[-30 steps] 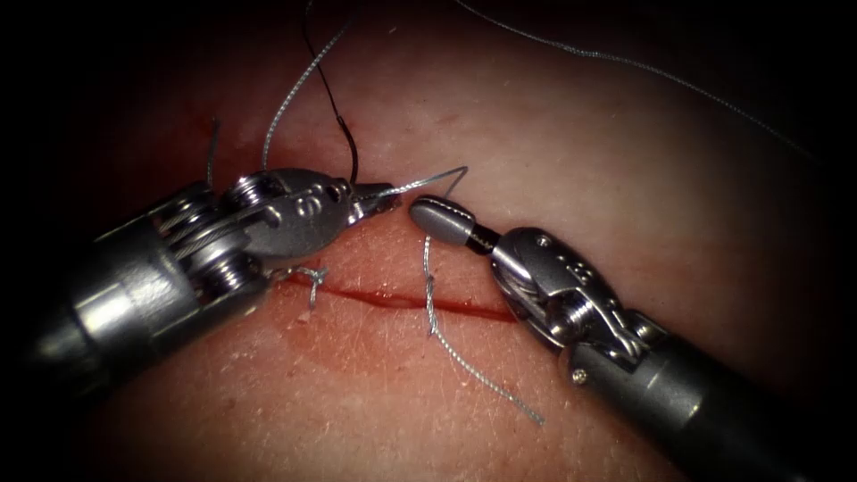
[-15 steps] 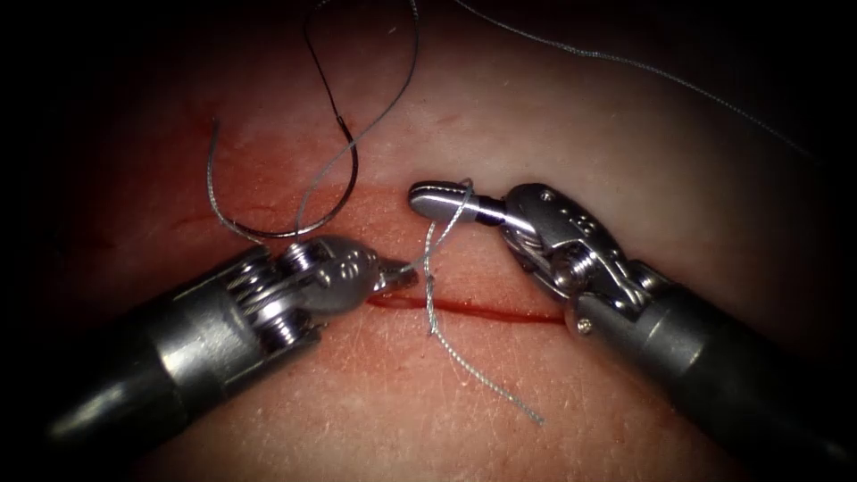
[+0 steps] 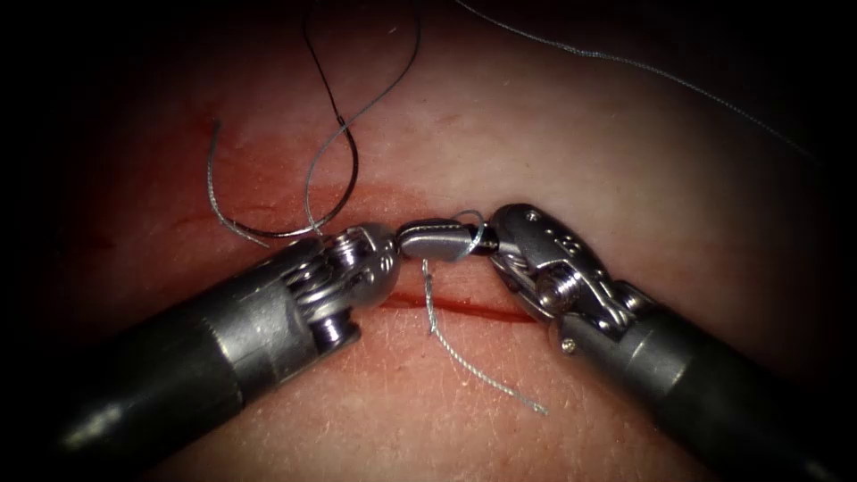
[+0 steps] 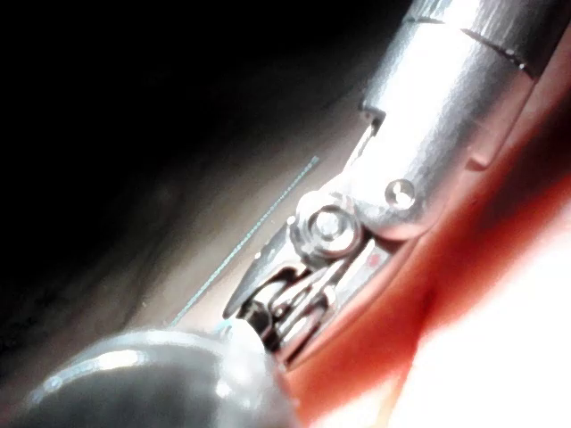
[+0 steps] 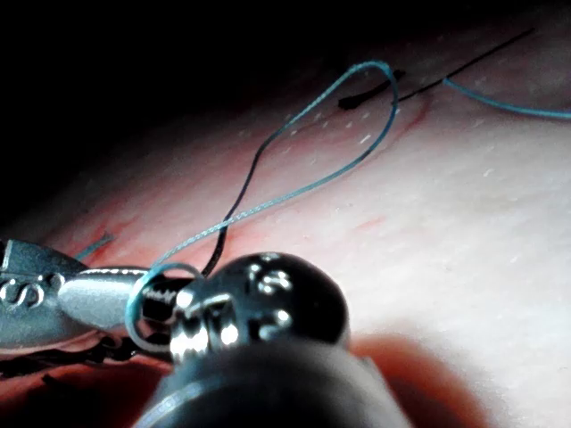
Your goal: Wound Closure
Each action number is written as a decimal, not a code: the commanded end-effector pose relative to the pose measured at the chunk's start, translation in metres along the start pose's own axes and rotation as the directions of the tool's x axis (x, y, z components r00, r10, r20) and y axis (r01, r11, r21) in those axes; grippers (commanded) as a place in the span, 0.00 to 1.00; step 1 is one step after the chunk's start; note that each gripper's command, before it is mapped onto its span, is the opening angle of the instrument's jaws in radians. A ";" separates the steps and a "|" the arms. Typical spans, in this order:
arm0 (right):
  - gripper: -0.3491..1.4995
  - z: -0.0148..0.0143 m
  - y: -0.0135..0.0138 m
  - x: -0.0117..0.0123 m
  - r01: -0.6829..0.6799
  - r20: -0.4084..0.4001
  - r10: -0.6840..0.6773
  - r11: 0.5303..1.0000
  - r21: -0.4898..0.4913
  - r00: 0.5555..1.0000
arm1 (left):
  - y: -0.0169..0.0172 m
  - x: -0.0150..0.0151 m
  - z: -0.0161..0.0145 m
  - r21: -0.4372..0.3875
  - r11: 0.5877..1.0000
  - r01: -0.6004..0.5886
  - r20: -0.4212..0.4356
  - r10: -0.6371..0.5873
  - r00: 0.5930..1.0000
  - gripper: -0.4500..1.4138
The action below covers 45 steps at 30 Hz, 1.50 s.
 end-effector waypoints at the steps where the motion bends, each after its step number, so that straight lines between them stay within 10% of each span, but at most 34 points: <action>1: 0.00 0.0002 0.0000 0.0014 0.006 0.005 -0.007 1.000 0.020 1.000 | 0.0010 -0.0009 -0.0005 -0.017 0.999 -0.032 0.007 0.032 0.999 0.00; 8: 0.00 -0.0007 -0.0028 0.0001 -0.015 0.138 0.008 0.999 0.050 0.990 | 0.0026 -0.0017 -0.0017 -0.083 0.997 -0.008 0.055 0.013 0.998 0.00; 17: 0.00 -0.0052 -0.0060 0.0019 0.025 0.426 0.168 0.911 -0.411 0.889 | 0.0007 -0.0023 -0.0017 -0.047 0.998 -0.043 0.102 0.047 0.994 0.00; 25: 0.00 -0.0038 -0.0084 0.0018 0.087 0.563 0.244 0.863 -0.497 0.790 | -0.0008 -0.0024 -0.0009 -0.034 0.995 -0.090 0.127 0.093 0.988 0.00; 35: 0.00 -0.0050 -0.0022 0.0015 0.077 0.245 0.175 0.644 -0.761 0.954 | -0.0007 -0.0014 -0.0050 0.148 0.989 -0.001 0.232 -0.034 0.972 0.00; 45: 0.00 -0.0036 0.0012 0.0019 -0.108 -0.060 0.093 0.707 -0.699 0.994 | -0.0032 -0.0016 -0.0031 0.243 0.969 -0.030 0.259 -0.035 0.965 0.00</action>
